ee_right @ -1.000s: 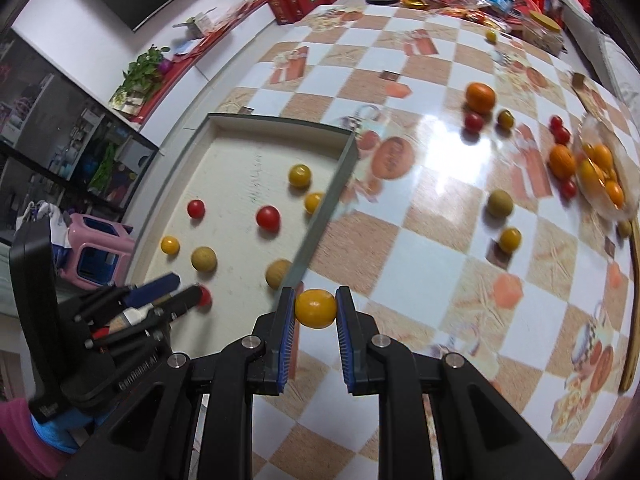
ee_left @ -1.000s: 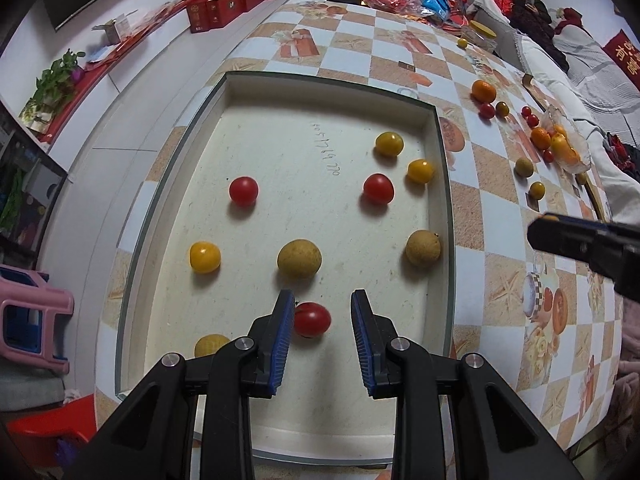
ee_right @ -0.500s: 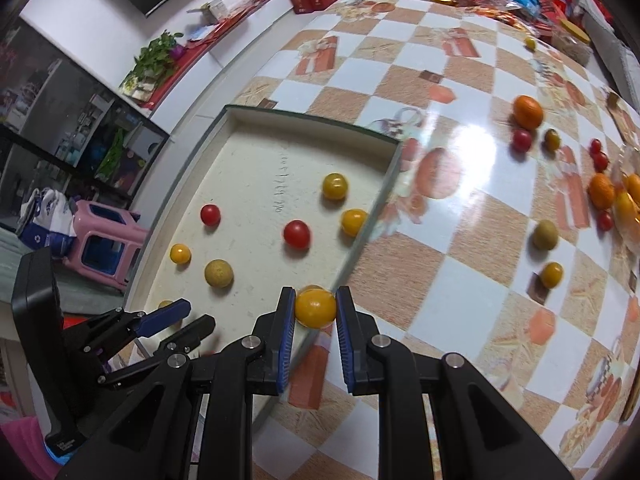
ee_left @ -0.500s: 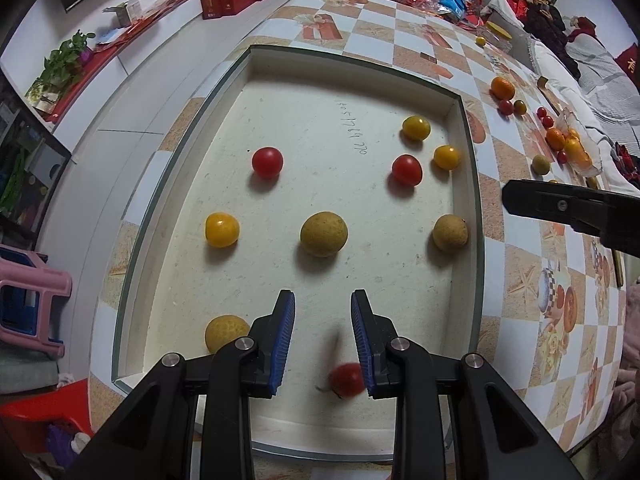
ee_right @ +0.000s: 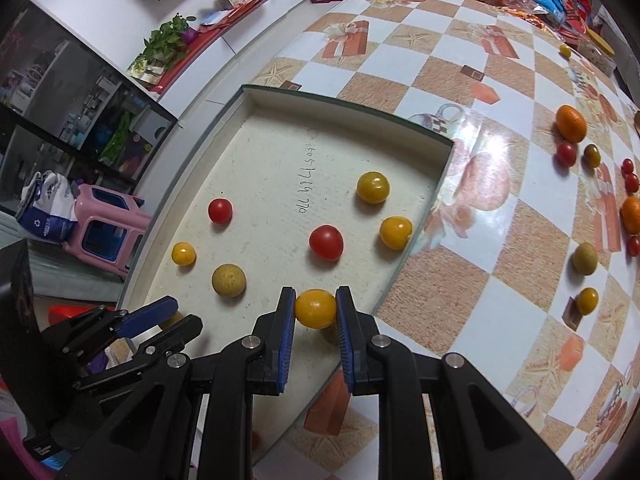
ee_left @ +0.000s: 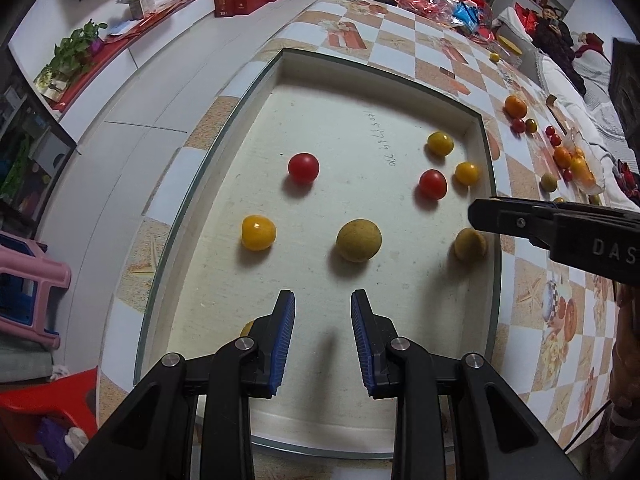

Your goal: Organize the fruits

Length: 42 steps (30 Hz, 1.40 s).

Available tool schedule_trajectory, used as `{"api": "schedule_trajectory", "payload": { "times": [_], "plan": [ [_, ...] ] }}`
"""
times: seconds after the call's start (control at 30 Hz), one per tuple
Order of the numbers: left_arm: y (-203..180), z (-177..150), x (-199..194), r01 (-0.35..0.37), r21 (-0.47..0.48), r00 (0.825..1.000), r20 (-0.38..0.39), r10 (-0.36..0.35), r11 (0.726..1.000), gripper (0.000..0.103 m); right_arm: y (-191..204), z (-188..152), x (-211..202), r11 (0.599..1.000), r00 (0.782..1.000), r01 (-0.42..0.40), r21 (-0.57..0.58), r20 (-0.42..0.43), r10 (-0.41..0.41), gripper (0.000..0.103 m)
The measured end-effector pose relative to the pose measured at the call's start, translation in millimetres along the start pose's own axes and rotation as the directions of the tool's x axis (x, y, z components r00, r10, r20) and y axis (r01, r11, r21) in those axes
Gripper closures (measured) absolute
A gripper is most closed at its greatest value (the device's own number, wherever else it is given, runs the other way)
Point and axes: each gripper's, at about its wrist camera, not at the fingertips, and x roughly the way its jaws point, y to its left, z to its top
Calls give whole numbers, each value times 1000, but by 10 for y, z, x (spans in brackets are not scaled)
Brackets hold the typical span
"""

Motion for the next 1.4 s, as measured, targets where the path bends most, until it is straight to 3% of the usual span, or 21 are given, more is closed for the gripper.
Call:
{"api": "schedule_trajectory", "payload": {
  "times": [0.27,0.93,0.97,1.07,1.23,1.3,1.4],
  "plan": [
    [-243,-172,-37,28,132,999,-24,-25,991,71,37,18,33,1000,1000,-9,-11,-6,9,81],
    [-258,-240,135,-2,90,998,-59,7,996,71,317,80,456,993,993,66,-102,-94,-76,79],
    [-260,-242,135,-4,90,998,-60,10,996,71,332,80,459,992,993,65,-107,-94,-75,72],
    [-259,-248,138,-8,88,998,-64,14,996,71,388,84,469,992,992,56,-113,-104,-68,31],
    [-237,-282,113,-14,84,997,-74,20,996,71,402,77,312,994,995,52,-96,-79,-60,29],
    [-233,-289,107,-17,84,996,-87,25,996,71,389,81,204,995,996,59,-85,-65,-65,22],
    [-217,-287,73,-21,84,994,-101,30,996,71,325,67,31,996,995,76,-49,-56,-78,21]
  ]
}}
